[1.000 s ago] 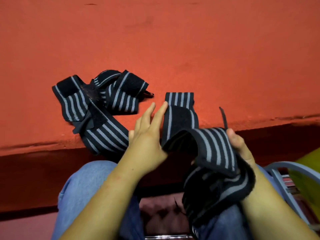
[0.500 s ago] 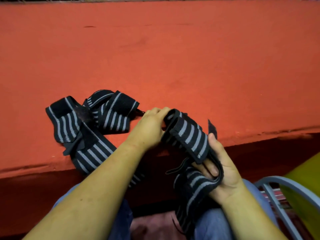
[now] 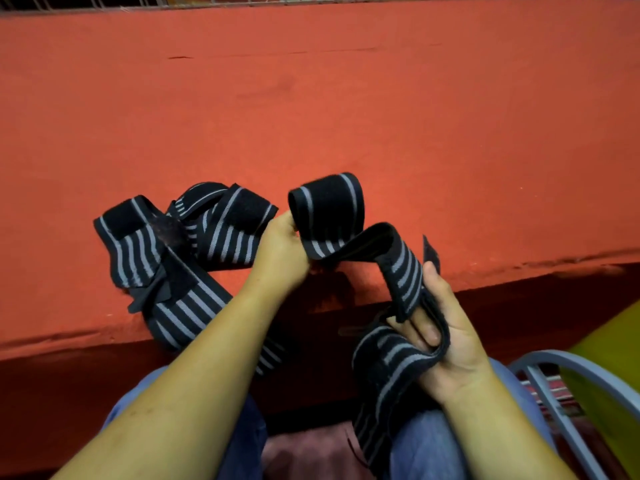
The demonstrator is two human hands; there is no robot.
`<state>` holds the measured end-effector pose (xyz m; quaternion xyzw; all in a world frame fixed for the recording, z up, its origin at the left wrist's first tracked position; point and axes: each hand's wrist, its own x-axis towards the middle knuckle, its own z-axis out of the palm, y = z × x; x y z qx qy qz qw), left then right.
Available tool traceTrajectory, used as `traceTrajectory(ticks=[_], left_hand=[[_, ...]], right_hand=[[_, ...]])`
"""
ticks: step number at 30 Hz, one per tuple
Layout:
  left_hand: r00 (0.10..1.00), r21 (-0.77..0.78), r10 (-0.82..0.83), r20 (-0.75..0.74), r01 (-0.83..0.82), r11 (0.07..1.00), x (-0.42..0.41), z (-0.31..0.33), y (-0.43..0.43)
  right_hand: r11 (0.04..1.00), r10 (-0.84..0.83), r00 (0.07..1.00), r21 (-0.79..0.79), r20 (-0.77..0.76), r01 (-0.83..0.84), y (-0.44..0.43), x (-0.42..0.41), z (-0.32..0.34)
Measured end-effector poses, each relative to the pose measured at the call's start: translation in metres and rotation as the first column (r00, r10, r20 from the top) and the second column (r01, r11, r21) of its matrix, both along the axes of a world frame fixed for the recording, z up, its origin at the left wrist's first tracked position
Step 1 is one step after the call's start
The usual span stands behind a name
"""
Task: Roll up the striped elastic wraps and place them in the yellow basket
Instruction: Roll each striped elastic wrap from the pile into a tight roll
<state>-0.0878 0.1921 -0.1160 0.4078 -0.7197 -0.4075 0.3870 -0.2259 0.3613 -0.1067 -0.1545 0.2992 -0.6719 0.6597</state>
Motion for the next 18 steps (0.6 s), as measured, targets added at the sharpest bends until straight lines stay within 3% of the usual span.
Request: traceTrajectory(ticks=[6,11,16,18], left_hand=[[0.976,0.186,-0.212,0.044,0.201,0.962,0.036,0.010,0.048],[0.910,0.316,-0.397,0.120,0.344,0.884,0.070,0.008,0.079],[0.751,0.228,-0.464,0.470,0.405,0.886,0.080,-0.023,0.085],[0.683,0.247,-0.498,0.534,0.437,0.865,0.080,-0.029,0.085]], right_hand=[[0.984,-0.161,0.987,0.080,0.021,0.159,0.001,0.005,0.015],[0.986,-0.123,0.991,0.115,0.044,0.117,0.006,0.006,0.014],[0.996,-0.033,0.999,0.084,-0.041,0.036,0.004,0.003,0.001],[0.997,0.003,0.999,0.083,-0.051,0.001,0.004,-0.001,-0.008]])
